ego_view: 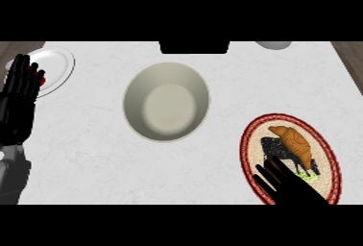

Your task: Pick the sweet potato from the placemat and place it in the bowl

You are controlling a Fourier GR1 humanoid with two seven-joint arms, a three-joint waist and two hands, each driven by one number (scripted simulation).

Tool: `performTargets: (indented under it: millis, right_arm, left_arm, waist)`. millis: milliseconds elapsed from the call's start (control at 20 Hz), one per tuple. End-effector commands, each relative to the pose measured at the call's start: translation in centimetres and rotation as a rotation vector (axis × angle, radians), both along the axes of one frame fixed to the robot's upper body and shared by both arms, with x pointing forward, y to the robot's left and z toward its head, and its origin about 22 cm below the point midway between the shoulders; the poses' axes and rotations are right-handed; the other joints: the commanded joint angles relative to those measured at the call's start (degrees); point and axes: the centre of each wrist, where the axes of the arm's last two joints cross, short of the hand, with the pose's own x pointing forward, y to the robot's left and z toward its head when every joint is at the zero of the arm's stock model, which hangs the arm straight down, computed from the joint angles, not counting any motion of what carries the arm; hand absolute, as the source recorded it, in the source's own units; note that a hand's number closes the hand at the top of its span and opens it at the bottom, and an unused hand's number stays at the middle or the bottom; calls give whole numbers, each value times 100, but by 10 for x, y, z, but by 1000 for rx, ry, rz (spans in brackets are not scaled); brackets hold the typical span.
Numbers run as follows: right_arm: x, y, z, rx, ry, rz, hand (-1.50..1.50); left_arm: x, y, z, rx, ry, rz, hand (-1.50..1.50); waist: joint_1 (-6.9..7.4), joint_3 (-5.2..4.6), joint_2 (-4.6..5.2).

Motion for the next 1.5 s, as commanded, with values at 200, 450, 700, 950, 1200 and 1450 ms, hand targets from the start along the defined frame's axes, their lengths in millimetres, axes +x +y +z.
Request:
performTargets:
  millis: [200, 450, 700, 950, 1200, 1450]
  right_arm:
    - [19, -8, -24, -12, -14, -34, -150]
    - [21, -15, -30, -55, -20, -56, -150]
    - [41, -21, -38, -76, -45, -83, -150]
    - [54, -14, -36, 44, -53, 50, 150]
    - [52, -16, -40, 43, -65, 81, 150]
    - [70, -58, -19, 150, -107, 2, 150]
  left_arm:
    - [-3, 4, -4, 2, -6, 4, 0]
    - [12, 9, 2, 6, 12, 21, 0]
    - [-6, 13, 17, 7, 14, 9, 0]
    - [9, 5, 8, 2, 10, -10, 0]
    - [-5, 21, -3, -17, 2, -2, 0]
    - [-9, -12, -2, -6, 7, -12, 0]
  waist:
    - [4, 0, 3]
    - [-19, 0, 2]
    - [14, 1, -2]
    - [5, 1, 7]
    - [7, -1, 2]
    - [30, 4, -1]
